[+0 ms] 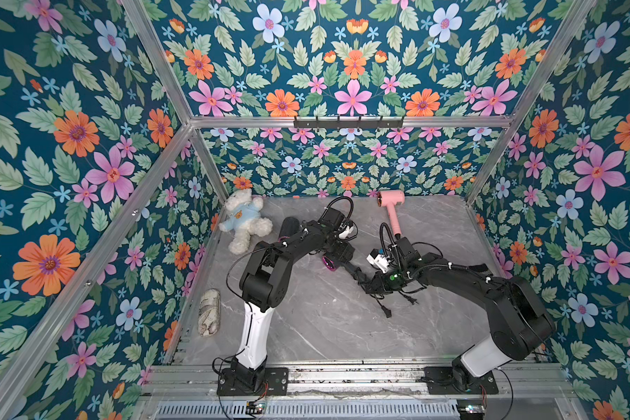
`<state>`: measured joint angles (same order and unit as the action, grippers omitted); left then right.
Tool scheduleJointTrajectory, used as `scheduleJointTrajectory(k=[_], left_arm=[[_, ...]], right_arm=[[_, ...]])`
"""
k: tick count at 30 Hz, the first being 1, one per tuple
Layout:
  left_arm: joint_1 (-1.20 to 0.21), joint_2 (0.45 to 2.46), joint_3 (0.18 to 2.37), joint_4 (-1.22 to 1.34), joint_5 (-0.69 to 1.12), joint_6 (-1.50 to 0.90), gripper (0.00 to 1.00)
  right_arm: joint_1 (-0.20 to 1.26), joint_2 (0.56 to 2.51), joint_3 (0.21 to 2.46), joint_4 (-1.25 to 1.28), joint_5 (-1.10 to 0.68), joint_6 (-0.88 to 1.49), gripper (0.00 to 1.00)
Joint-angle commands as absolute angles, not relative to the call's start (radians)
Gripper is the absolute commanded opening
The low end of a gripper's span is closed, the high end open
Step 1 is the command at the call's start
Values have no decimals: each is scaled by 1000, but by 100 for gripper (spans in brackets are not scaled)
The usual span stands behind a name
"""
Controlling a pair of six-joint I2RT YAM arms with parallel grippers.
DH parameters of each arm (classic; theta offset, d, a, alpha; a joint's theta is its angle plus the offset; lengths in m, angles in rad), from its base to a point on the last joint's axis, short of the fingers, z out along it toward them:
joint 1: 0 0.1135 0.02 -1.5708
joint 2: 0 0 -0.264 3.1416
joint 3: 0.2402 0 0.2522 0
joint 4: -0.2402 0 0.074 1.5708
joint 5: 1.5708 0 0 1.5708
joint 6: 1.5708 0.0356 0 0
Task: Wrap the cord around the hair dryer
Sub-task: Wrap the power cord around the hair dryer.
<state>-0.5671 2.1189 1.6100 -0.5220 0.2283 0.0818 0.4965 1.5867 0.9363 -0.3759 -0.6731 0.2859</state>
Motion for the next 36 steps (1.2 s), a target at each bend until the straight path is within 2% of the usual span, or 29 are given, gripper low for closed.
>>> scheduleJointTrajectory(k=[1, 2, 7, 11, 13, 18, 19, 24, 25, 32, 36], left_arm=[[-568, 2144, 1644, -631, 185, 72, 99], [-569, 2155, 1655, -653, 177, 70, 99], [-574, 2182, 1663, -665, 183, 51, 81], [-580, 2214, 1668, -666, 200, 43, 81], [-582, 2225, 1658, -665, 210, 38, 76], [-581, 2195, 1579, -610, 180, 18, 42], [-581, 2187, 1571, -604, 173, 11, 37], [-586, 2126, 1526, -600, 97, -1, 3], [-590, 2113, 1520, -609, 73, 1, 0], [-621, 2009, 1416, -678, -2, 35, 0], [-629, 1947, 1319, -685, -8, 53, 0]], right_arm=[[497, 1587, 937, -374, -652, 289, 0], [497, 1584, 935, -376, -644, 290, 0], [496, 1586, 937, -379, -625, 286, 0], [496, 1588, 937, -380, -613, 285, 0], [497, 1585, 938, -383, -608, 285, 0], [500, 1571, 970, -424, -616, 285, 0], [503, 1568, 983, -439, -624, 285, 0], [519, 1571, 1095, -602, -617, 268, 0], [518, 1576, 1120, -635, -614, 265, 0], [518, 1698, 1326, -877, -470, 146, 8], [518, 1740, 1375, -916, -476, 37, 22]])
